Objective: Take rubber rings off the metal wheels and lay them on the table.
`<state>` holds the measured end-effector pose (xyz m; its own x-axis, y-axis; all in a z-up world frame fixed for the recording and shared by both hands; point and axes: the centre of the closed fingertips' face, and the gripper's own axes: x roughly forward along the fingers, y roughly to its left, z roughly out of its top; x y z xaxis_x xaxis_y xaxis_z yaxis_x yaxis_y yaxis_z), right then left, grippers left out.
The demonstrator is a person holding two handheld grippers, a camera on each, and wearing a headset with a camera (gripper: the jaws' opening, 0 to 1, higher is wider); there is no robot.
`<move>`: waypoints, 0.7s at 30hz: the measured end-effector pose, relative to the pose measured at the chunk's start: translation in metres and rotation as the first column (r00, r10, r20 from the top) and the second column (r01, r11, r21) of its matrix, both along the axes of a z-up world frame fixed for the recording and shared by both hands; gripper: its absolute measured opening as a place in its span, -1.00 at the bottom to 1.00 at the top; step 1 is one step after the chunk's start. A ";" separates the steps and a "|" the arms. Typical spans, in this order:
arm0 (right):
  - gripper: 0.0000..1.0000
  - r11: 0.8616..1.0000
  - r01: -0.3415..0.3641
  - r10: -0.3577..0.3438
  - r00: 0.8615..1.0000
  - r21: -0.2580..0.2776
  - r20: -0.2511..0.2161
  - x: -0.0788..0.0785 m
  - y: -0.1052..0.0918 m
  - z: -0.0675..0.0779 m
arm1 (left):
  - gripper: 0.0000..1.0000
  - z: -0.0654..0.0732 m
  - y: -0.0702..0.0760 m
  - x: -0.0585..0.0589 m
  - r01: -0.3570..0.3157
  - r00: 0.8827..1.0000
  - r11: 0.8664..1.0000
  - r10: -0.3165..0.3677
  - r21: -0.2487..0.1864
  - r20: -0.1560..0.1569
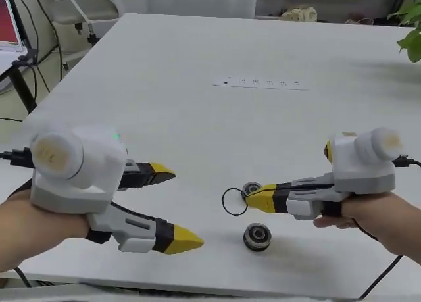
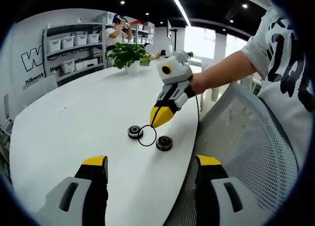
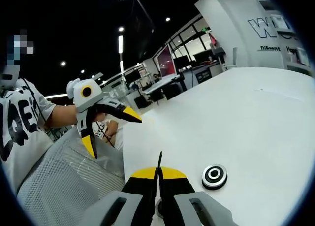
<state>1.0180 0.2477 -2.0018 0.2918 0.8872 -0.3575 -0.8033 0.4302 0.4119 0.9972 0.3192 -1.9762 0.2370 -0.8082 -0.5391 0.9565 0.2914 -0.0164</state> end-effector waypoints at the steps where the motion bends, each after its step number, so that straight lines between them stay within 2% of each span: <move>1: -1.00 1.000 -0.002 0.002 1.000 -0.001 0.000 0.000 0.001 0.000 | 0.39 0.000 0.001 0.000 -0.002 1.000 1.000 0.002 0.000 0.000; 13: -1.00 0.999 -0.045 0.045 0.999 -0.020 -0.021 0.008 0.018 -0.012 | 0.43 0.000 0.013 -0.002 -0.037 0.999 0.999 0.037 0.001 -0.004; 21: -1.00 0.994 -0.098 0.096 0.995 -0.050 -0.035 0.003 0.035 -0.025 | 0.44 -0.003 0.019 -0.002 -0.050 0.999 0.999 0.050 0.009 -0.010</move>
<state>1.0211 0.2830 -2.0265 0.1927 0.8907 -0.4118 -0.8289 0.3724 0.4174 0.9948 0.3386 -1.9791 0.2715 -0.7906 -0.5489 0.9406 0.3388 -0.0228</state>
